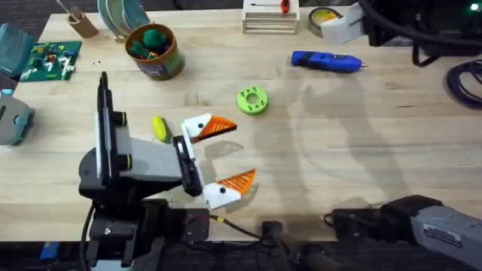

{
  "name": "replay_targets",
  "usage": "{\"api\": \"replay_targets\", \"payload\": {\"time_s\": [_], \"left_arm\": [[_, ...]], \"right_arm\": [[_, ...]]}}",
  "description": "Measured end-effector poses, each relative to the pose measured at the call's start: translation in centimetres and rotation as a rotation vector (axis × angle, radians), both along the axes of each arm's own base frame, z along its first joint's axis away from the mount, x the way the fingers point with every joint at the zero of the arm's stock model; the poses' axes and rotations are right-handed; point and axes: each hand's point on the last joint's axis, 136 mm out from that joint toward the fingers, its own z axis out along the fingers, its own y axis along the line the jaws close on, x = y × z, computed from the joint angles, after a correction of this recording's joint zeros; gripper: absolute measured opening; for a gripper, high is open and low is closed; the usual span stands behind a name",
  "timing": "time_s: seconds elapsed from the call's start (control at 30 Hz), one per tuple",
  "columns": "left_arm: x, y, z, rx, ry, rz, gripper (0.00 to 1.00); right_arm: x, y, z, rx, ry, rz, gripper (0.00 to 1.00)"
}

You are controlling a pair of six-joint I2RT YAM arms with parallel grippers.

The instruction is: Pick up the gripper from the table and insert it into the empty holder that is missing its gripper. Then pick up a screw, insert it into the mounting hole, and use the screwdriver to tighten it. Finally, clean up the table by picking up the vegetable and placing it into the bucket.

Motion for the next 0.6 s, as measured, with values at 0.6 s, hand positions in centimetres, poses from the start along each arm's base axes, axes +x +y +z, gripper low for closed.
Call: {"api": "replay_targets", "payload": {"time_s": [0.6], "left_arm": [[6.4, 6.5, 9.0, -0.014, 0.327, 0.647, 0.993]], "right_arm": [[-0.6, 2.0, 0.1, 0.150, 0.045, 0.038, 0.962]]}}
